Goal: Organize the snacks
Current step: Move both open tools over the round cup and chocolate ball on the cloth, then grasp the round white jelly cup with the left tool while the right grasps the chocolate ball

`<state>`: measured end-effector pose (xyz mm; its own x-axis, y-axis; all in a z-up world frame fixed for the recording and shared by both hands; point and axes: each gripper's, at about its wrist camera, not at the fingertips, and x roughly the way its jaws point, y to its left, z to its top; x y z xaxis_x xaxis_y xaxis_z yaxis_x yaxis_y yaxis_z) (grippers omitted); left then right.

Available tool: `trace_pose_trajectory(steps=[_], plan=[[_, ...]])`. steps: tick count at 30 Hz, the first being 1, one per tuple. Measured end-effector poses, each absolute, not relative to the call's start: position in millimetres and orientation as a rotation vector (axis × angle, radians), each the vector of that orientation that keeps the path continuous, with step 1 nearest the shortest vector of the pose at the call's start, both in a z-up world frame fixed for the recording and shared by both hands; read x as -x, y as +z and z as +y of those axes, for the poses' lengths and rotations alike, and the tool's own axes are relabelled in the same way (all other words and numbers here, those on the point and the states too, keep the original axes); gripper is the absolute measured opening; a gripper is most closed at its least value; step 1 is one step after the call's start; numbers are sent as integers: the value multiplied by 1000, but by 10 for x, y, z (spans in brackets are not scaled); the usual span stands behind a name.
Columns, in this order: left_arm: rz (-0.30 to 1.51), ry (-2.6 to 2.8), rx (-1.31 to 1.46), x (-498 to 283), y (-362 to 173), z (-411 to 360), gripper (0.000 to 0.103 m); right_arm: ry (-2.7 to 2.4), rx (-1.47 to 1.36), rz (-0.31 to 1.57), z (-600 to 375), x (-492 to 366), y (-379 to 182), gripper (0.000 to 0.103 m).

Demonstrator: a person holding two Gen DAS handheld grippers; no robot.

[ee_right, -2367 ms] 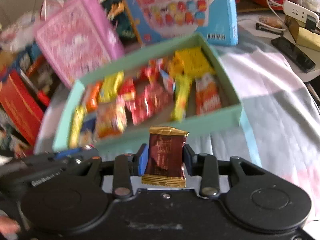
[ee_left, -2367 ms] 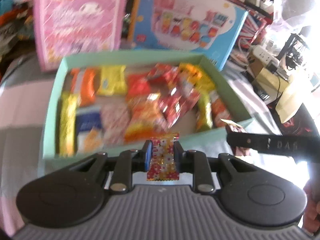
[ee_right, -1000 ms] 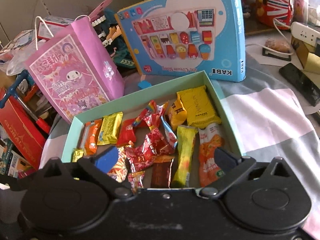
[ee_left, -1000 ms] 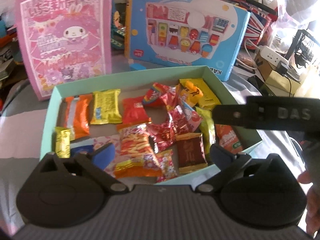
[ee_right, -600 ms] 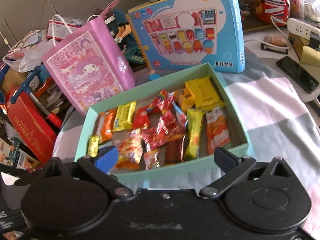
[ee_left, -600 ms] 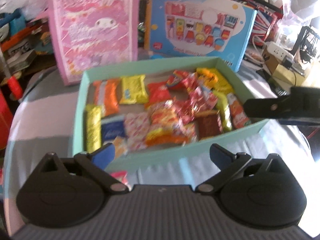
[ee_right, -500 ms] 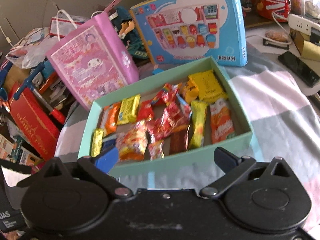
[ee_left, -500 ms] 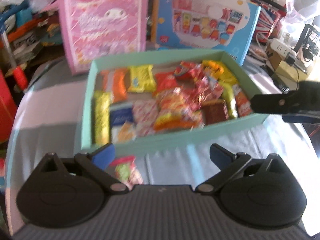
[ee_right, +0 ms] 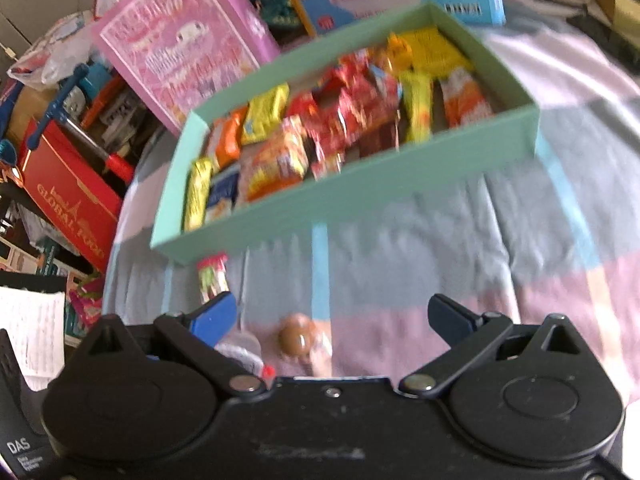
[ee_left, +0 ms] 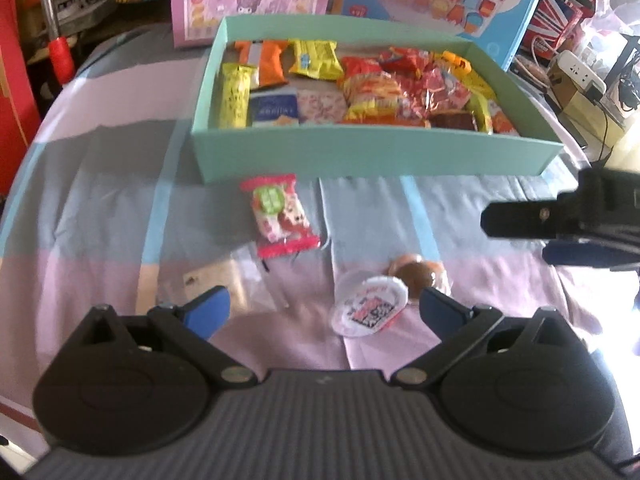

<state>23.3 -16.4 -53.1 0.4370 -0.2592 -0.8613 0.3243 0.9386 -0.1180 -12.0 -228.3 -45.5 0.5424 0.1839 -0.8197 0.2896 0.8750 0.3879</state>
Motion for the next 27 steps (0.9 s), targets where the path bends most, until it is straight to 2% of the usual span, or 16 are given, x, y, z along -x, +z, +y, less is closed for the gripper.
trace_pose_trajectory(steps=[11, 16, 20, 24, 27], plan=[[999, -362, -118, -98, -611, -283, 97, -85, -561, 1049, -2316, 175, -655, 103], [955, -373, -87, -50, -562, -234, 91, -91, -570, 1041, -2331, 167, -654, 103], [909, -392, -67, 37, -537, -140, 74, -99, -569, 1025, -2322, 187, -652, 103], [885, -410, -43, 98, -524, -71, 74, -99, -540, 1000, -2293, 179, -633, 102], [902, -417, -65, 69, -564, -129, 74, -90, -527, 1008, -2274, 143, -663, 96]])
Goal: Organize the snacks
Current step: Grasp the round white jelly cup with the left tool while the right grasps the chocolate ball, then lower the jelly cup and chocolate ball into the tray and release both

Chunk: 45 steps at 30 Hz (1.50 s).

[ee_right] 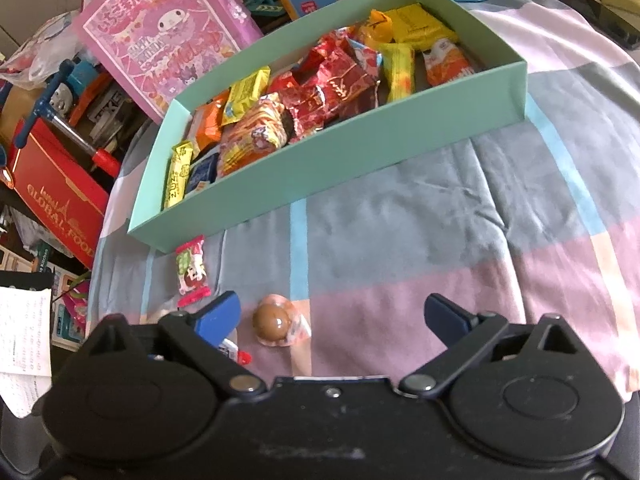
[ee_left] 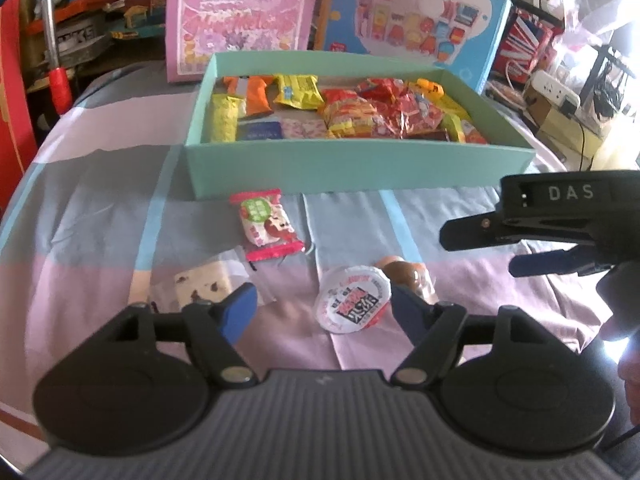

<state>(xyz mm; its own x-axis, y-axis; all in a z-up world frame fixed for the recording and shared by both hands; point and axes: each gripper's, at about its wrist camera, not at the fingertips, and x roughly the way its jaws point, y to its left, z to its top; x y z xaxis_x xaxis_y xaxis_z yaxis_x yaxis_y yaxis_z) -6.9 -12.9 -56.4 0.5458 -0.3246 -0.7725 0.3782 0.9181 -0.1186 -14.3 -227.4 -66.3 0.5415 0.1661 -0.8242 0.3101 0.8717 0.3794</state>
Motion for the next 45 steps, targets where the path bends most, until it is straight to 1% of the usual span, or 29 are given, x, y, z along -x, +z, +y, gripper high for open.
trace_pose_trajectory(steps=[4, 7, 8, 9, 10, 12, 14, 15, 16, 17, 19, 27, 33, 35, 36, 37, 45], plan=[[918, -435, -78, 7, -639, -242, 72, -76, -518, 1029, -2271, 95, -707, 89], [930, -461, -98, -51, -697, -354, 64, -76, -507, 1029, -2273, 78, -712, 86], [939, -469, -105, -64, -720, -383, 51, -79, -499, 1027, -2261, 68, -712, 86], [957, -471, -116, -88, -754, -412, 43, -81, -488, 1025, -2251, 61, -709, 86], [948, -466, -130, -92, -762, -425, 43, -80, -479, 1024, -2244, 54, -709, 85], [959, -471, -112, -122, -755, -399, 43, -69, -466, 1027, -2227, 30, -709, 79], [975, -467, -86, -158, -752, -344, 42, -51, -449, 1031, -2187, -5, -703, 65], [982, -460, -76, -173, -746, -309, 42, -38, -433, 1032, -2151, -29, -695, 60], [988, -453, -64, -181, -738, -261, 42, -23, -418, 1033, -2123, -51, -685, 51], [993, -449, -53, -188, -731, -219, 42, -6, -402, 1033, -2082, -72, -678, 45], [1013, -443, -17, -199, -732, -110, 42, 34, -372, 1031, -1987, -106, -666, 44], [1023, -410, 54, -191, -749, 162, 43, 95, -236, 1055, -1688, -184, -746, 44], [1009, -410, 59, -181, -762, 192, 43, 126, -22, 1037, -1455, -101, -761, 45], [1008, -410, 64, -181, -766, 190, 43, 128, 90, 1019, -1354, -54, -783, 38], [1008, -409, 66, -182, -767, 187, 43, 130, 107, 1015, -1340, -38, -783, 37], [1008, -408, 67, -186, -767, 183, 43, 123, 95, 1018, -1358, -35, -768, 31], [1003, -430, 52, -136, -691, 74, 43, 76, -109, 1029, -1691, -32, -631, 30]])
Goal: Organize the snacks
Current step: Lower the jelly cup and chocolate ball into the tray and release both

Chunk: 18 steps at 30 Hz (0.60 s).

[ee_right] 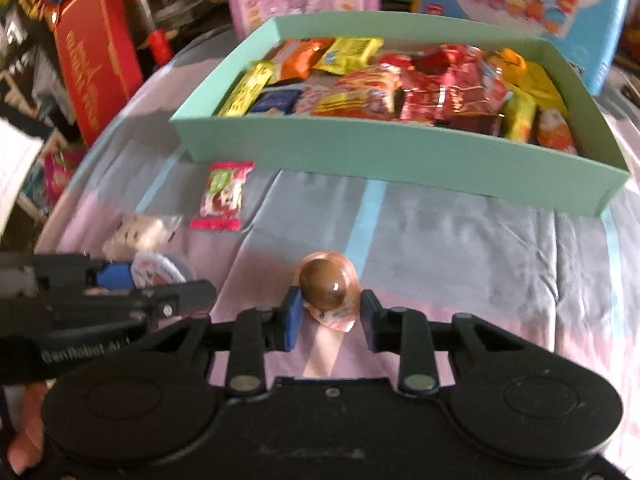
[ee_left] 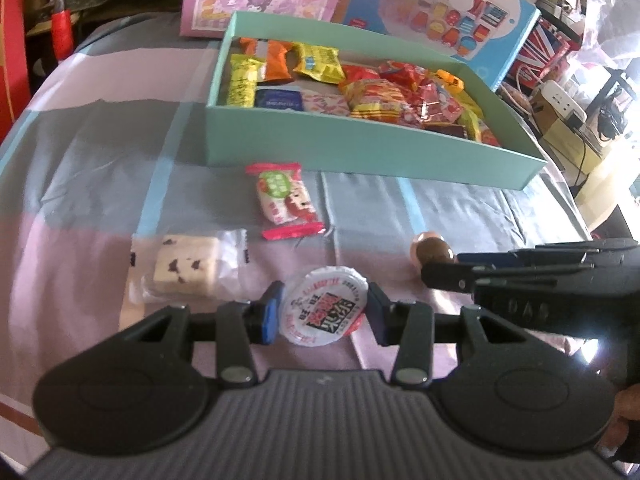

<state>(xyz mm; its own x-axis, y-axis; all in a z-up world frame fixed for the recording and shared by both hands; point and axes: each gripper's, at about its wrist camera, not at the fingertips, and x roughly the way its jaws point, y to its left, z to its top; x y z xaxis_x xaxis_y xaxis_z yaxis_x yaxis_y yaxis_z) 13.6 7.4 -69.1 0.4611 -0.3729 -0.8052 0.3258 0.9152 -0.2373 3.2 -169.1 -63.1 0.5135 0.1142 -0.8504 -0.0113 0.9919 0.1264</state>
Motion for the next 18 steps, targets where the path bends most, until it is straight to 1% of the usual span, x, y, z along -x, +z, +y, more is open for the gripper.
trace_pose_trajectory(steps=[8, 14, 18], plan=[[976, -463, 56, -328, -367, -48, 42, 54, -237, 942, -2037, -64, -254, 30], [930, -464, 36, -824, -87, -192, 42, 21, -298, 856, -2335, -381, 54, 30], [933, -453, 47, -1275, -23, -279, 42, 7, -324, 841, -2447, -756, 135, 30]])
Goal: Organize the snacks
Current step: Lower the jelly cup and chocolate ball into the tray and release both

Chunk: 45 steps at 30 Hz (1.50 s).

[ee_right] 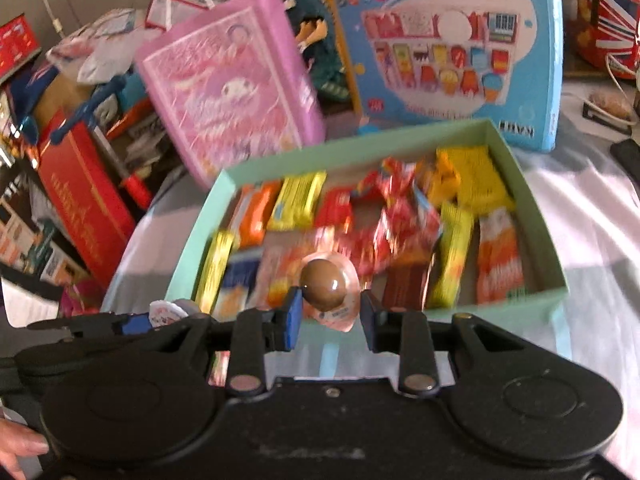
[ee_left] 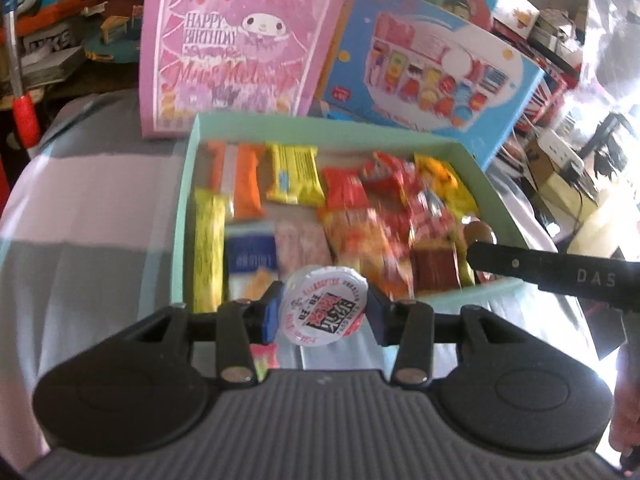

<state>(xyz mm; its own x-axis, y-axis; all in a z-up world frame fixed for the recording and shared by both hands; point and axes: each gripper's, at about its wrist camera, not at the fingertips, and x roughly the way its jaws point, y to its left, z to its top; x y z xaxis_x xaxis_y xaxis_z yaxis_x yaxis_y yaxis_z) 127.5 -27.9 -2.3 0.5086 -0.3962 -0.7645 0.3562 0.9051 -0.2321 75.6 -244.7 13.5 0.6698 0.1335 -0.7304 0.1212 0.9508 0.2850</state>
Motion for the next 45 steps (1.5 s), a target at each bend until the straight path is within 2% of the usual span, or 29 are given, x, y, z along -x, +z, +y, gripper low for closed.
trace_pose_trajectory(steps=[10, 18, 19, 21, 22, 23, 24, 25, 26, 30, 45], plan=[[999, -404, 5, -2195, -251, -674, 43, -38, -405, 906, -2662, -1717, -145, 30], [1032, -397, -6, -2420, -459, -799, 45, -23, -408, 958, -2713, -2013, -391, 31], [1023, -396, -14, -2413, -457, -814, 48, -21, -411, 962, -2713, -2034, -394, 33], [1005, -380, -31, -2389, -423, -825, 86, -13, -416, 957, -2705, -2035, -373, 37], [984, -360, -39, -2364, -398, -824, 92, -15, -413, 951, -2697, -2021, -344, 46], [968, -349, -45, -2340, -364, -820, 98, -21, -404, 944, -2685, -2007, -317, 61], [956, -340, -51, -2316, -335, -817, 101, -26, -393, 933, -2671, -1987, -288, 68], [955, -336, -51, -2300, -308, -806, 102, -28, -379, 919, -2654, -1959, -248, 80], [956, -333, -45, -2285, -283, -790, 103, -29, -365, 908, -2634, -1931, -209, 86], [964, -323, -17, -2198, -189, -707, 103, -37, -336, 880, -2577, -1798, -60, 102], [928, -325, 9, -1526, 152, -408, 103, -35, -338, 848, -2313, -1105, 250, 103]])
